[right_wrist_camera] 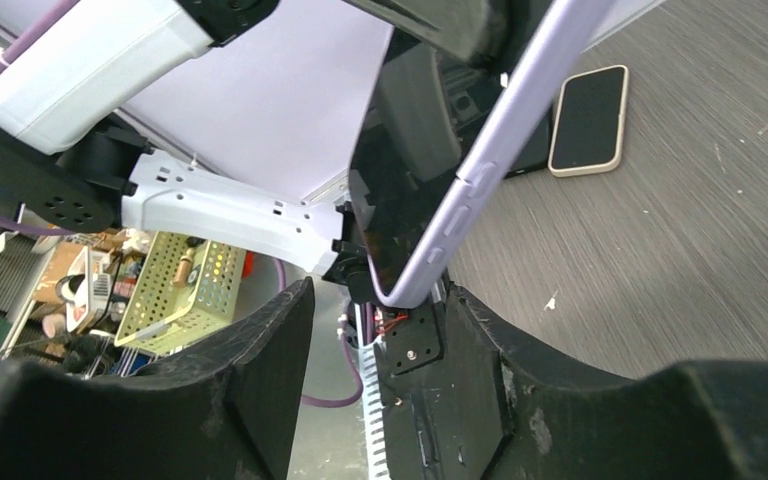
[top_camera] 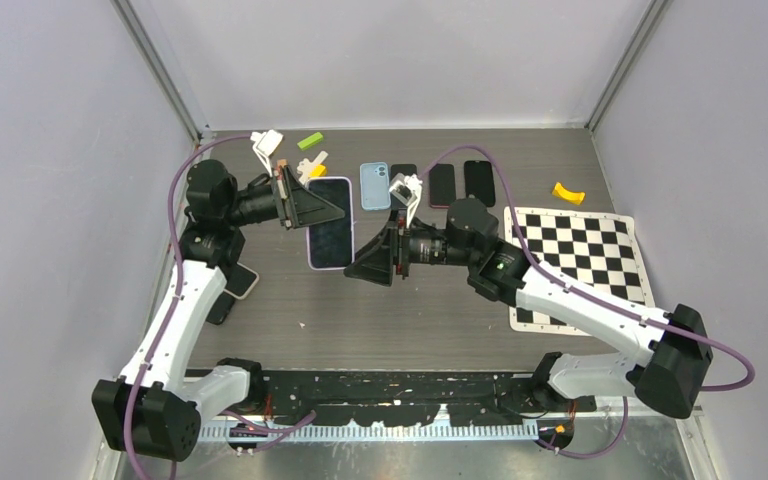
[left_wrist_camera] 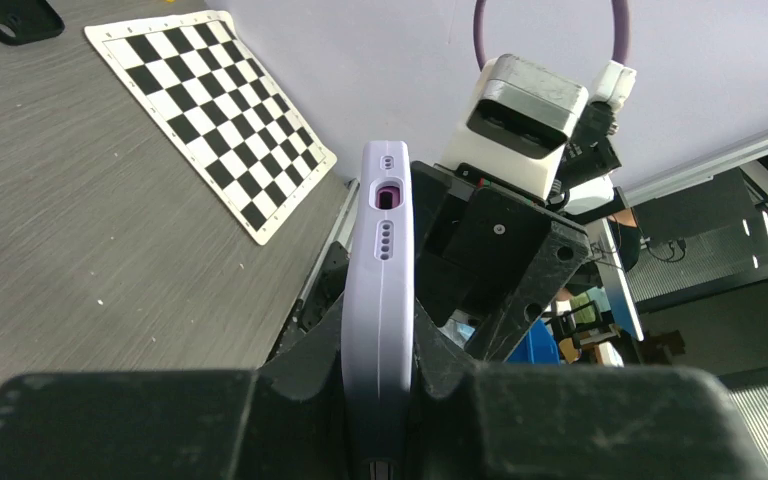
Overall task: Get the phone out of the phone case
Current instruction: Remove the phone case from the phone.
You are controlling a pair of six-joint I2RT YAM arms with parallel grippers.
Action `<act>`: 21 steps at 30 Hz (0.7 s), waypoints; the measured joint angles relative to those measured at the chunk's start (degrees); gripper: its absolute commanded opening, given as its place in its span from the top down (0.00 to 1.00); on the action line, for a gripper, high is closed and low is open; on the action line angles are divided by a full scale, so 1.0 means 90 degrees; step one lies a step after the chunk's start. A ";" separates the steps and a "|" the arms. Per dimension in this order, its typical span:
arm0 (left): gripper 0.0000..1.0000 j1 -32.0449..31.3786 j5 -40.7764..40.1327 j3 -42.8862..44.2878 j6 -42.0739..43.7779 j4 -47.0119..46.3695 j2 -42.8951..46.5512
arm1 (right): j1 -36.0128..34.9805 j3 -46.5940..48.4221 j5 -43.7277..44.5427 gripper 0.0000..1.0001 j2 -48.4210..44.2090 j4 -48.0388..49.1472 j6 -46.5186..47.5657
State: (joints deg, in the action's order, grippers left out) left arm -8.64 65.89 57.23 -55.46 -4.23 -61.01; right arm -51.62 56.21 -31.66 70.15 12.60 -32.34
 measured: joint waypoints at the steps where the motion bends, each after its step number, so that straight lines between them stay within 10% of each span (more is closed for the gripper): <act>1: 1.00 -0.0002 0.0007 0.0000 0.0005 0.0005 0.0000 | 0.0000 0.0046 -0.0036 0.70 0.0032 -0.0010 0.0024; 10: 1.00 -0.0036 0.0367 0.0075 -0.0138 0.0017 0.0022 | 0.0124 0.0454 -0.0957 0.98 0.0486 -0.0289 0.0308; 21: 1.00 -0.0049 0.0379 0.0092 -0.0534 -0.0107 -0.0068 | -0.0369 0.1052 -0.0083 0.99 0.0554 -0.1309 0.1452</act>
State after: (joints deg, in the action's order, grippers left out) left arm -9.08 69.30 58.06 -60.27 -5.19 -61.63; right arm -54.94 65.67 -32.40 75.13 0.82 -19.27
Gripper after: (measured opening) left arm 0.170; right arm 0.149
